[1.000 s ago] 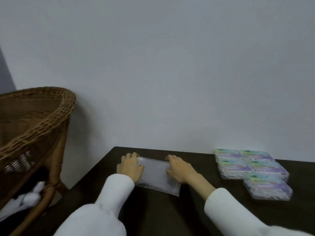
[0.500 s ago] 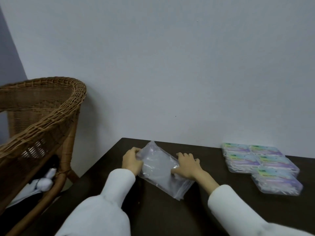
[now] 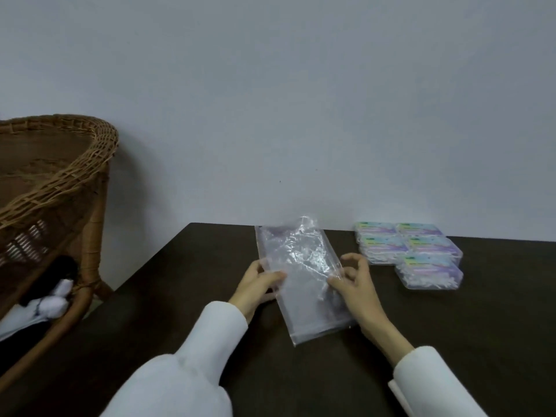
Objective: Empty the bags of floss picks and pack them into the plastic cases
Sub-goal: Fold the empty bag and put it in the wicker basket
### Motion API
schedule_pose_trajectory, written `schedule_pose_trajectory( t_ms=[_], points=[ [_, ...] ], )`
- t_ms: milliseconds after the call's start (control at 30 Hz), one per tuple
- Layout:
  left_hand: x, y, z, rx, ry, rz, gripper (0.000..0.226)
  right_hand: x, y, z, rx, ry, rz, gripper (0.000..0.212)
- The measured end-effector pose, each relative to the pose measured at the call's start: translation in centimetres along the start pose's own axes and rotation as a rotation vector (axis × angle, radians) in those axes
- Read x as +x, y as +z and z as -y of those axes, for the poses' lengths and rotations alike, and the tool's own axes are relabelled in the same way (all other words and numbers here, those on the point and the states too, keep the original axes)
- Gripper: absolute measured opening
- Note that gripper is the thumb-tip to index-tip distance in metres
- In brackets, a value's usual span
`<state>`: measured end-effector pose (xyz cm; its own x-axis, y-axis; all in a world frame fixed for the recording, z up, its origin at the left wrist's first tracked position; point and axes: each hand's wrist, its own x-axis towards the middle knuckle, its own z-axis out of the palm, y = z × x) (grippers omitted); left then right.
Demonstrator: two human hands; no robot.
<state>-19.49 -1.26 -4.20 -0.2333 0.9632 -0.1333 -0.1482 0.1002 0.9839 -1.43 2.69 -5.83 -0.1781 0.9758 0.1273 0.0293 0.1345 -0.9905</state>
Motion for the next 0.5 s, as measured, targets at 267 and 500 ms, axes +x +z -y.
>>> schedule_pose_trajectory(
  t_ms=[267, 500],
  points=[
    [-1.9, 5.1, 1.8, 0.129, 0.137, 0.109, 0.022, -2.6, -5.0, 0.6, -0.011, 0.046, 0.009, 0.031],
    [-3.4, 7.1, 2.9, 0.179, 0.185, 0.192, 0.022, -4.7, -7.0, 0.3, 0.053, 0.027, -0.076, 0.023]
  ],
)
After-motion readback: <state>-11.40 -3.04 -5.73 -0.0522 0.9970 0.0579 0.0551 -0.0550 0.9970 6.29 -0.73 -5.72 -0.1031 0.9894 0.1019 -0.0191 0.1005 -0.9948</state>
